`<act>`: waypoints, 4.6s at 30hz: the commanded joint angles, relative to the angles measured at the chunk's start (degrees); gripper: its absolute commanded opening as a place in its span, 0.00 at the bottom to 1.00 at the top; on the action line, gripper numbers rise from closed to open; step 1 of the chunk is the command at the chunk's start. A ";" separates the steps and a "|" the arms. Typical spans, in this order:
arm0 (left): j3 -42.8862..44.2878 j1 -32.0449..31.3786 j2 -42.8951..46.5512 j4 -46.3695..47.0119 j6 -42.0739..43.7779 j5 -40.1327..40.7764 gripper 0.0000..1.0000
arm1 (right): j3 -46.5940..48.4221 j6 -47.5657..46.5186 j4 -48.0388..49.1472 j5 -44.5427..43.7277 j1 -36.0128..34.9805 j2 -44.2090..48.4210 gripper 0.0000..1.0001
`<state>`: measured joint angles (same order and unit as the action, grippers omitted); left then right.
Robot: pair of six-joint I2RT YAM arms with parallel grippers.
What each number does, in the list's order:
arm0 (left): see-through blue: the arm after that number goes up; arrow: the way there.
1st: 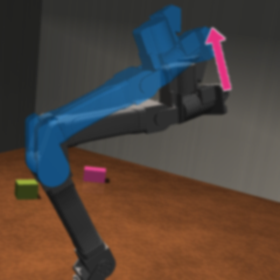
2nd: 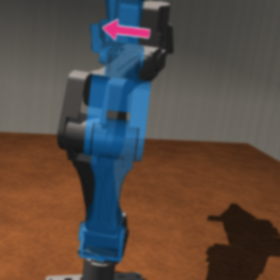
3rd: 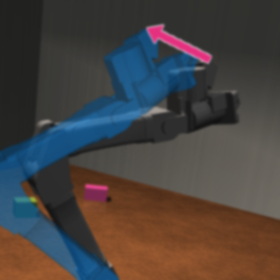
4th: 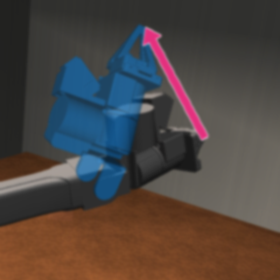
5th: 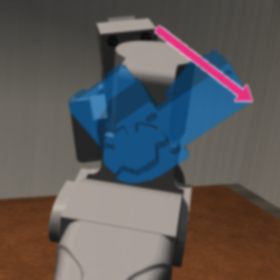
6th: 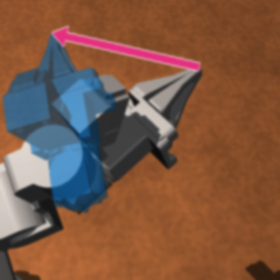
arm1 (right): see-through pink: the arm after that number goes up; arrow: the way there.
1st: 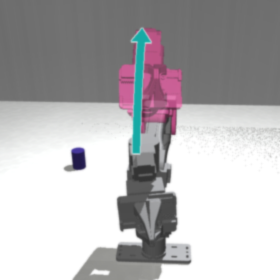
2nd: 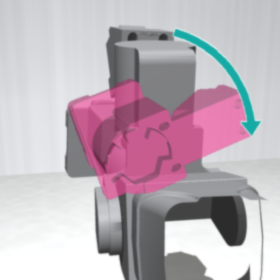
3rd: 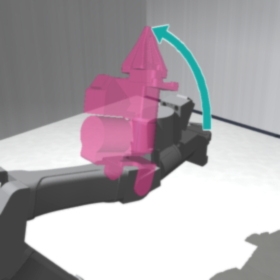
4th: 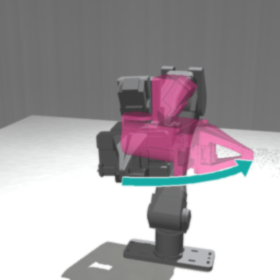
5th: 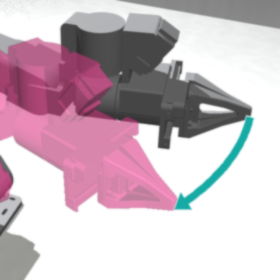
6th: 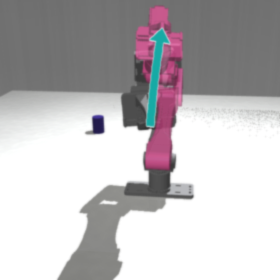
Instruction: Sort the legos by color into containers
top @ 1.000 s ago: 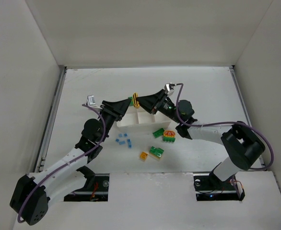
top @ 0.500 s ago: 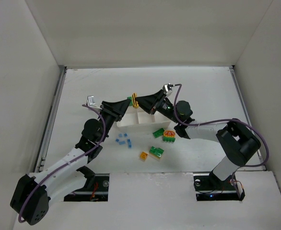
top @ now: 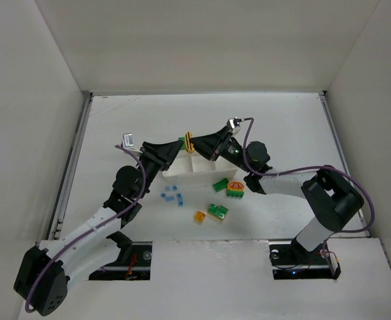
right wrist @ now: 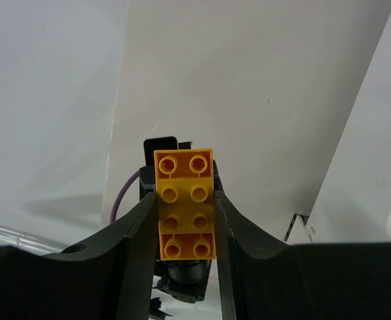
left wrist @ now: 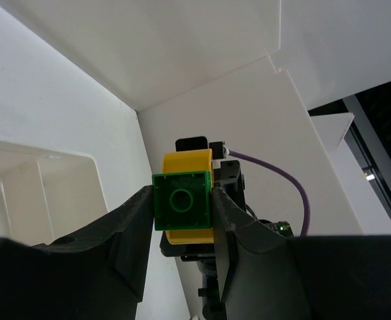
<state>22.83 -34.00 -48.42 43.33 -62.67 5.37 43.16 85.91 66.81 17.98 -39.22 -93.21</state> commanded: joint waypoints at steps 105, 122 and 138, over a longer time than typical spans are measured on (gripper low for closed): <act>26.67 -12.19 -25.60 -36.83 33.59 17.31 0.39 | -6.25 -57.87 -71.46 -35.38 -21.89 27.48 0.41; 4.16 0.73 3.42 -51.14 22.95 17.40 0.30 | 17.22 -50.41 -66.63 -42.50 -30.96 -8.21 0.56; -0.77 -1.28 2.02 -54.06 18.99 14.32 0.27 | 21.62 -48.82 -71.02 -45.75 -31.22 -15.25 0.25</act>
<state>22.68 -34.11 -45.52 -10.66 -42.30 20.75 62.98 36.69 -2.79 -25.17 -69.89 -108.22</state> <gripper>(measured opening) 0.264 0.275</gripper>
